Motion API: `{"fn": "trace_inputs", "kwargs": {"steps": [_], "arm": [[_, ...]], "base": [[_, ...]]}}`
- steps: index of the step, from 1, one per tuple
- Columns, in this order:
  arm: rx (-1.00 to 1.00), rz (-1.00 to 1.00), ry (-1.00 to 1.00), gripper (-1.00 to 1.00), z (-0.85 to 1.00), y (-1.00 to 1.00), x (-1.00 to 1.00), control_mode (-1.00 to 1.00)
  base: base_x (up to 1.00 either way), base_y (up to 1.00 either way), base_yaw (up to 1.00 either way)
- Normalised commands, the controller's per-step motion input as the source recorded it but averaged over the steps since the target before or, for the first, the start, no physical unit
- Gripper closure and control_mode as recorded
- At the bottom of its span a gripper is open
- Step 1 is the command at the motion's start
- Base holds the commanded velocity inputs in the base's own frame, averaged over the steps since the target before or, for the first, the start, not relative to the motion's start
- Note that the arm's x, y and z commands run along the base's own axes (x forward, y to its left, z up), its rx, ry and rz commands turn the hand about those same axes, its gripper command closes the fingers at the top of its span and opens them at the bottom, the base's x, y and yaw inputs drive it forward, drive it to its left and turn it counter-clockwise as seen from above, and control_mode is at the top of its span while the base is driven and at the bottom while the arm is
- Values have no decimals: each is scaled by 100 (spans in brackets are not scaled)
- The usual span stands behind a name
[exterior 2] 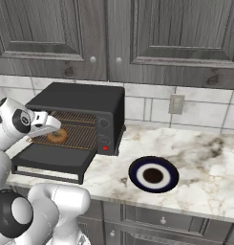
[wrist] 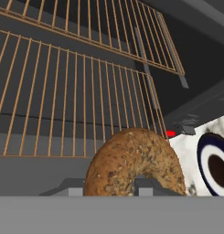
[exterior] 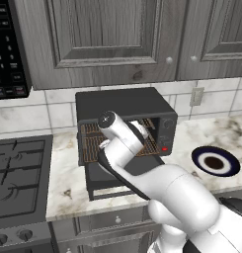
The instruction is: Pick up the bagel from the plate, place it on the toaster oven rack, close the door, and set the timer.
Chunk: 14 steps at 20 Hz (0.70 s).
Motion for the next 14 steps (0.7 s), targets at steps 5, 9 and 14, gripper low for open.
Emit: {"fn": "trace_inputs", "kwargs": {"steps": [5,9,14], "arm": [[0,0,-2,100,-7,0,12,-100],[0,0,-3,100,-6,0,14,-100],[0,0,0,100,-12,0,13,-100]], "base": [[0,0,0],[0,0,0],[0,0,0]]}}
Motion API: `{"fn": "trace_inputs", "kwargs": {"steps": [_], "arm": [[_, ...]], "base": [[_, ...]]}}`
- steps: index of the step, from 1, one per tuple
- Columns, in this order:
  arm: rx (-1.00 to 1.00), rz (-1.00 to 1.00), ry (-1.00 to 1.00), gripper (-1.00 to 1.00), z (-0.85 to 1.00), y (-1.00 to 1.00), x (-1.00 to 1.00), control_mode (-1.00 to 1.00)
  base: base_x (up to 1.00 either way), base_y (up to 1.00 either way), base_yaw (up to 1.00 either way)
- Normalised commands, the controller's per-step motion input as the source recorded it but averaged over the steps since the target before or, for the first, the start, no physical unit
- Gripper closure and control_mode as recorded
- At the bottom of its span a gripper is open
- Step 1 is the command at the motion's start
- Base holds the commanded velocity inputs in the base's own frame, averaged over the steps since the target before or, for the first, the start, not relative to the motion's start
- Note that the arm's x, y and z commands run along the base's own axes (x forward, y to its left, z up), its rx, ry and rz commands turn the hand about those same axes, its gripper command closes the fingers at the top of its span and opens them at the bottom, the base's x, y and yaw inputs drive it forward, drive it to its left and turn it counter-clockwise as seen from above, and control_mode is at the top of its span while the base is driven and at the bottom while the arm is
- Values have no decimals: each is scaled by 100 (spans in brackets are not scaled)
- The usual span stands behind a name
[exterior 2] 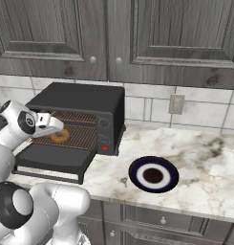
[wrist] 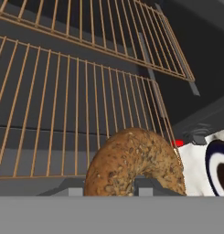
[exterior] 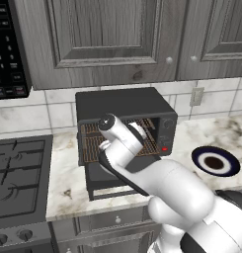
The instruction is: Pick up the bagel from the plate, place it on the toaster oven rack, close the door, and set the timer.
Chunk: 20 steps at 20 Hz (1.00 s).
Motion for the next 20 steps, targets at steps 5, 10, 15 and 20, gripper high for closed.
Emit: {"fn": "trace_inputs", "kwargs": {"steps": [5,10,15,20], "arm": [[0,0,0,100,-11,0,10,-100],[0,0,-2,100,-9,1,4,-100],[0,0,0,100,-13,0,5,-100],[0,0,0,100,-11,8,8,-100]], "base": [[0,0,0],[0,0,0],[0,0,0],[0,0,0]]}}
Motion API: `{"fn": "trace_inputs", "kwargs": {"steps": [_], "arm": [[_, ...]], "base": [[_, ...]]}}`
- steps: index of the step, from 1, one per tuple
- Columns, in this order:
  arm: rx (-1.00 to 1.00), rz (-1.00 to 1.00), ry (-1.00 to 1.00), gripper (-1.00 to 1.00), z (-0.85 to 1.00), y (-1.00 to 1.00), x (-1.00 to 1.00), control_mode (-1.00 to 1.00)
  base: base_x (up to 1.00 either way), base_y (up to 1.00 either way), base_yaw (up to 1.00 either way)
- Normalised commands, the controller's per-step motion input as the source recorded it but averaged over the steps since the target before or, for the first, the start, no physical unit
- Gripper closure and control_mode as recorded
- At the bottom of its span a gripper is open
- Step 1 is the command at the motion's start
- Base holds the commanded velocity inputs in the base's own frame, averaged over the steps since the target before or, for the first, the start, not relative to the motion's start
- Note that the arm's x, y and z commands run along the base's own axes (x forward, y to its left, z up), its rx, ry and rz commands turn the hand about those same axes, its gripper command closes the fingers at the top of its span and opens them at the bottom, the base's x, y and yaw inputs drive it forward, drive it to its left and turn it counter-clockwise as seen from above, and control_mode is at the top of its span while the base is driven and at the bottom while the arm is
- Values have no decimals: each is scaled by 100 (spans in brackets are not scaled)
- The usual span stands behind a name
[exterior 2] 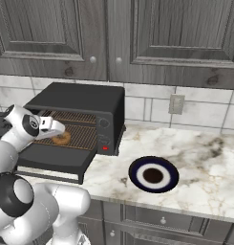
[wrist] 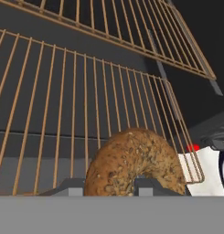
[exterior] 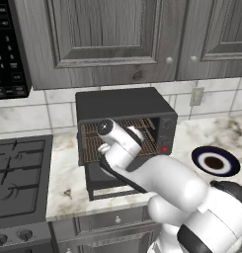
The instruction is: Pick up the bagel from the plate, place it on the toaster oven rack, close the door, and set the timer.
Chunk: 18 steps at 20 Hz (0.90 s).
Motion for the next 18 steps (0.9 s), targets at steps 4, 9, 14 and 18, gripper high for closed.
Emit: {"fn": "trace_inputs", "kwargs": {"steps": [4,9,14,18], "arm": [[0,0,0,100,-6,21,22,-100],[0,0,0,100,-1,23,25,-100],[0,0,0,-100,-8,22,17,-100],[0,0,0,-100,-5,5,0,-100]], "base": [[0,0,0],[0,0,0],[0,0,0],[0,0,0]]}}
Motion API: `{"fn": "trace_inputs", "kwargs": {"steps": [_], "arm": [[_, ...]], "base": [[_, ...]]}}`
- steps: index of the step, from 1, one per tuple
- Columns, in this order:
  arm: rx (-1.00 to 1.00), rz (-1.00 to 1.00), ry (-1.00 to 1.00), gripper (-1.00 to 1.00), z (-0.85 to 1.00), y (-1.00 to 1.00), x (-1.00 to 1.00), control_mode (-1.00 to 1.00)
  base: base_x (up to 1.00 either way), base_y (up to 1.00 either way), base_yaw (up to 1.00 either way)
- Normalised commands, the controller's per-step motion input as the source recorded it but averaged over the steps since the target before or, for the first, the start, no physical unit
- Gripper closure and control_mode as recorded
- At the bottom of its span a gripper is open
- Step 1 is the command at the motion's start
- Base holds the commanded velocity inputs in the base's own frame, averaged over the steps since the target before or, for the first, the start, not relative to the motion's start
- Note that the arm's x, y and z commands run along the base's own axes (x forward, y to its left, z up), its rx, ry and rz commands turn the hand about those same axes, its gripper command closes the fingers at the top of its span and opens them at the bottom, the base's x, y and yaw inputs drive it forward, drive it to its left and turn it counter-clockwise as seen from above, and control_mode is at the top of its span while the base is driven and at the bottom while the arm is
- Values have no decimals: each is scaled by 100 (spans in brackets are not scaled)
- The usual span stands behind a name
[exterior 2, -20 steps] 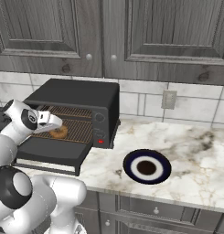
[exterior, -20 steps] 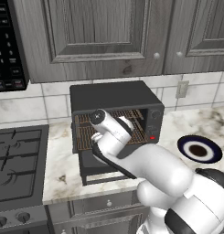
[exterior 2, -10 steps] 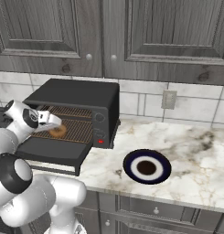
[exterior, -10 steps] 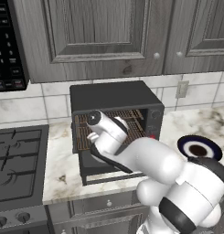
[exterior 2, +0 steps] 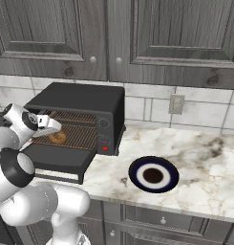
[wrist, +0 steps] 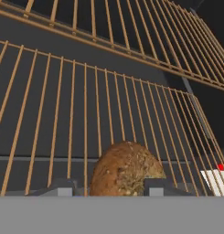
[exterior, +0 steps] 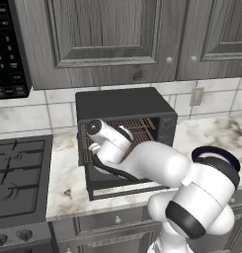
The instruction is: Pick up the bagel from the plate, place it on the toaster oven rack, close the door, and set the timer.
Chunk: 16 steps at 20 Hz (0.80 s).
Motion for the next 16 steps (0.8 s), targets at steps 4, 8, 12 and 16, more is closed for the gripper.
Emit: {"fn": "trace_inputs", "kwargs": {"steps": [4,8,12,16], "arm": [[0,0,0,-100,-2,0,0,-100],[0,0,-3,-100,0,1,-7,-100],[0,0,-2,-100,8,10,-18,-100],[6,0,0,-100,31,28,-37,-100]], "base": [[0,0,0],[0,0,0],[0,0,0],[0,0,0]]}}
